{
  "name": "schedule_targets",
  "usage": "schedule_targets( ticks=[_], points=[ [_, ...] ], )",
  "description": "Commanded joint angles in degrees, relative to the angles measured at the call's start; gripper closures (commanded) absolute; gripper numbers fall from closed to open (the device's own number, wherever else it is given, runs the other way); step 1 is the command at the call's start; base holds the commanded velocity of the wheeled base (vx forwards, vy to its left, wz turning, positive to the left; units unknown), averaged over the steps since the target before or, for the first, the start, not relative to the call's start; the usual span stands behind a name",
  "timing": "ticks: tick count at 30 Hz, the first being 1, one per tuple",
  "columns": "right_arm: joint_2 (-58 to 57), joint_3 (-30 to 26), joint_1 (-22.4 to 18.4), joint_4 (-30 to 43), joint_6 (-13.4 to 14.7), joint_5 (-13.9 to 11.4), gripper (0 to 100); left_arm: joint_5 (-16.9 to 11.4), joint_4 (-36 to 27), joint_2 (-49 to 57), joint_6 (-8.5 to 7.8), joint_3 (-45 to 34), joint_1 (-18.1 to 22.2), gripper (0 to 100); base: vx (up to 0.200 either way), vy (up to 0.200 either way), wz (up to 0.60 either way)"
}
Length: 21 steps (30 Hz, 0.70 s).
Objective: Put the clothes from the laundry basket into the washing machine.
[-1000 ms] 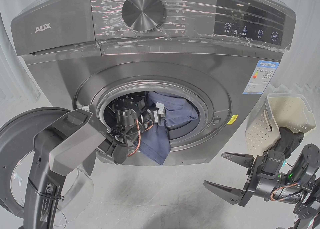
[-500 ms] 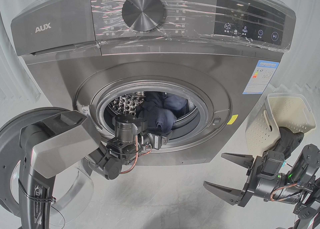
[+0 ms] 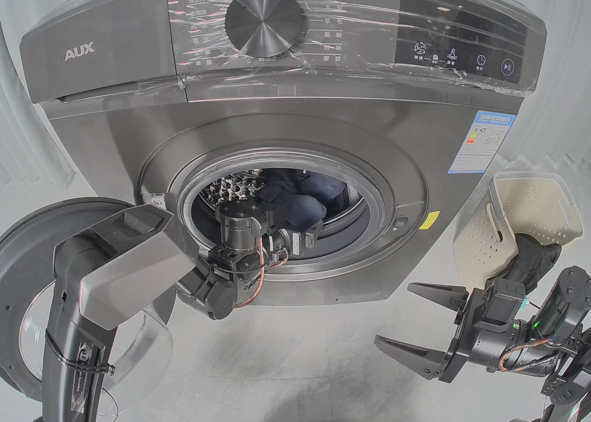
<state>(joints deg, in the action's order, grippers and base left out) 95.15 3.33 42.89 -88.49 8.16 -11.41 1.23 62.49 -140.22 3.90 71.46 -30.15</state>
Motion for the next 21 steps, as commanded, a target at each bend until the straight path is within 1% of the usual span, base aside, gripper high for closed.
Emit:
schedule_targets(
  ticks=[1, 4, 10, 12, 13, 15, 16, 21],
  points=[
    [0.0, 0.1, 0.1, 0.0, -0.1, 0.0, 0, 0.9, 0.4, -2.9, -0.12, 5.2, 0.4, 0, 0.0, 0.0, 0.0],
    [0.0, 0.1, 0.1, 0.0, -0.1, 0.0, 0, 0.9, 0.4, -4.1, -0.21, 6.8, 0.4, 0, 0.0, 0.0, 0.0],
    [-0.3, 0.3, 0.1, -0.1, -0.1, 0.1, 0, 1.0, -0.3, -7.6, -1.18, 9.9, 0.4, 0, 0.0, 0.0, 0.0],
    [-0.3, 0.3, 0.1, -0.1, -0.1, 0.1, 0, 1.0, -0.3, -8.1, -1.79, 10.3, 0.5, 0, 0.0, 0.0, 0.0],
    [-0.5, 0.3, 0.1, -0.1, -0.1, 0.0, 0, 1.1, -0.3, -8.3, -2.41, 10.5, 0.5, 0, 0.0, 0.0, 0.0],
    [-0.8, 0.5, 0.1, -0.1, -0.1, 0.0, 0, 1.1, -0.3, -8.4, -2.58, 11.0, 1.0, 0, 0.0, 0.0, 0.0],
    [-0.9, 0.5, 0.1, -0.1, -0.1, 0.0, 0, 1.2, -0.3, -8.4, -2.67, 11.2, 1.1, 100, 0.0, 0.0, 0.0],
    [-0.9, 0.7, 0.1, -0.1, -0.1, 0.0, 0, 1.3, -0.3, -8.3, -2.58, 12.8, 1.4, 100, 0.0, 0.0, 0.0]
  ],
)
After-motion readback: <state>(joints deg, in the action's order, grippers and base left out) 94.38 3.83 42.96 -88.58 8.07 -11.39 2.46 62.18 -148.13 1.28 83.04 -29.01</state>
